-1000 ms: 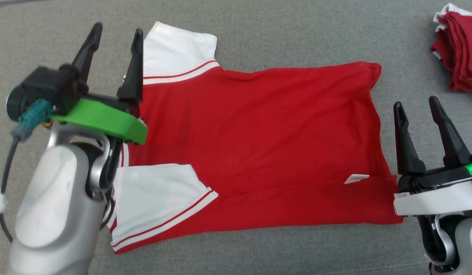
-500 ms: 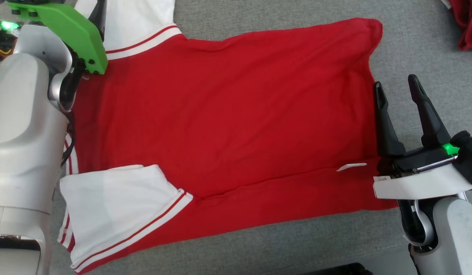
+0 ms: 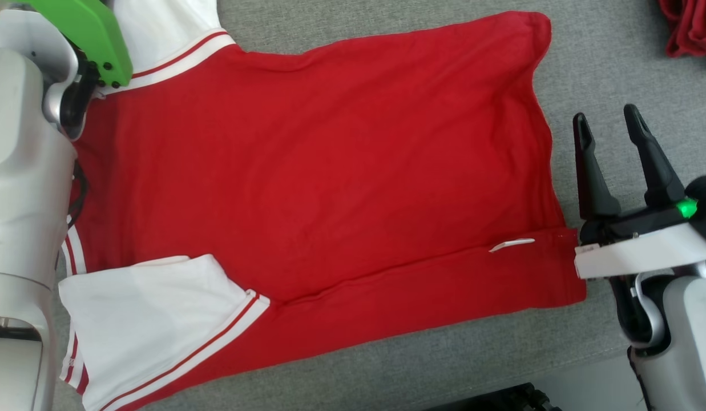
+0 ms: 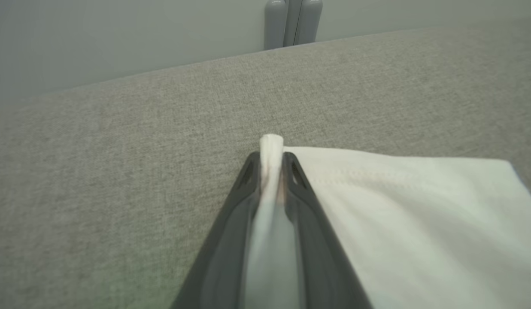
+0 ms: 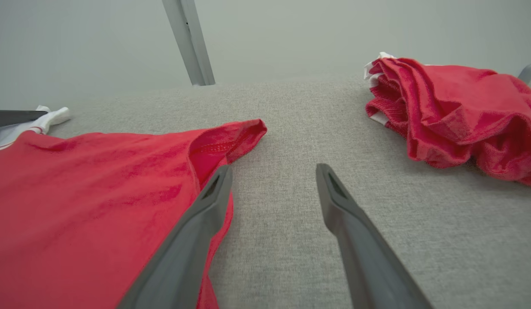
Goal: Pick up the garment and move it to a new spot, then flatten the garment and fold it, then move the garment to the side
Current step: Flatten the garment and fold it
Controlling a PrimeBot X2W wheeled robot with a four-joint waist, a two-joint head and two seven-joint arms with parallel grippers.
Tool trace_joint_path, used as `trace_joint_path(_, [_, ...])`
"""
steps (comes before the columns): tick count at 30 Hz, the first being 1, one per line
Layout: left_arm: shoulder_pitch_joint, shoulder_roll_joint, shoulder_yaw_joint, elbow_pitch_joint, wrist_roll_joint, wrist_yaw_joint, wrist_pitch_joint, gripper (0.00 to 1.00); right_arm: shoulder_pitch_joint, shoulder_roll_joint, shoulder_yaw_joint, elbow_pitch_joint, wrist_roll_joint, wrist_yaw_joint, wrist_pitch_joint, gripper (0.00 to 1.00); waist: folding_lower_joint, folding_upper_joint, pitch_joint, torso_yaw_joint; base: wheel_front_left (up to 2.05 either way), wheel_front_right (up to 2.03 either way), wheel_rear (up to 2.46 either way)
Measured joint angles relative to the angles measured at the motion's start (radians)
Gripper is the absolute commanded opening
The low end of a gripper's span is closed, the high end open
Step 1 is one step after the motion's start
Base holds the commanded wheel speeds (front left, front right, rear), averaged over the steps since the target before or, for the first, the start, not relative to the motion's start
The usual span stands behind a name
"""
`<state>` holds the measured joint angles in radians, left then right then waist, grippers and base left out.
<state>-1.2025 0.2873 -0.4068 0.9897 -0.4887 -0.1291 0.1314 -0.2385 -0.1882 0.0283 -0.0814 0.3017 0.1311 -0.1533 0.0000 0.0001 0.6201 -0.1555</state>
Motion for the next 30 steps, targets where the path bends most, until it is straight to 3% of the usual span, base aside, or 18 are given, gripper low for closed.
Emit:
trace_joint_path(13, [-0.03,-0.03,-0.101,0.014,-0.067,-0.003,-0.091,0.0,-0.262,-0.121,0.061,0.17,0.092,0.0,0.059,1.0,0.0,0.0,0.01,0.073,0.0,0.0,0.0])
trace_joint_path(19, [-0.038,-0.051,-0.141,0.021,-0.103,-0.003,-0.124,0.0,-0.341,-0.174,0.096,0.305,0.141,0.0,0.164,1.0,0.0,0.0,0.013,0.104,0.0,0.0,0.0])
trace_joint_path(20, [-0.038,-0.052,-0.147,0.023,-0.109,-0.003,-0.13,0.0,-0.347,-0.181,0.106,0.319,0.153,0.0,0.181,0.68,0.0,0.0,0.013,0.109,0.0,0.0,0.0])
trace_joint_path(21, [-0.038,-0.053,-0.15,0.023,-0.117,-0.003,-0.135,0.0,-0.352,-0.187,0.113,0.327,0.164,0.0,0.191,0.46,0.0,0.0,0.012,0.112,0.0,0.0,0.0])
trace_joint_path(22, [-0.038,-0.053,-0.155,0.024,-0.123,-0.003,-0.145,0.0,-0.362,-0.193,0.122,0.336,0.177,0.0,0.203,0.35,0.0,0.0,0.01,0.115,0.0,0.0,0.0])
trace_joint_path(23, [-0.039,-0.052,-0.16,0.025,-0.128,-0.003,-0.156,0.0,-0.371,-0.202,0.133,0.339,0.186,0.0,0.214,0.0,0.0,0.0,0.009,0.117,0.0,0.0,0.0])
trace_joint_path(30, [-0.039,-0.032,-0.18,0.004,-0.161,-0.003,-0.272,0.0,-0.406,-0.252,0.161,0.345,0.216,0.0,0.166,0.0,0.0,0.0,-0.015,0.125,0.0,0.0,0.0])
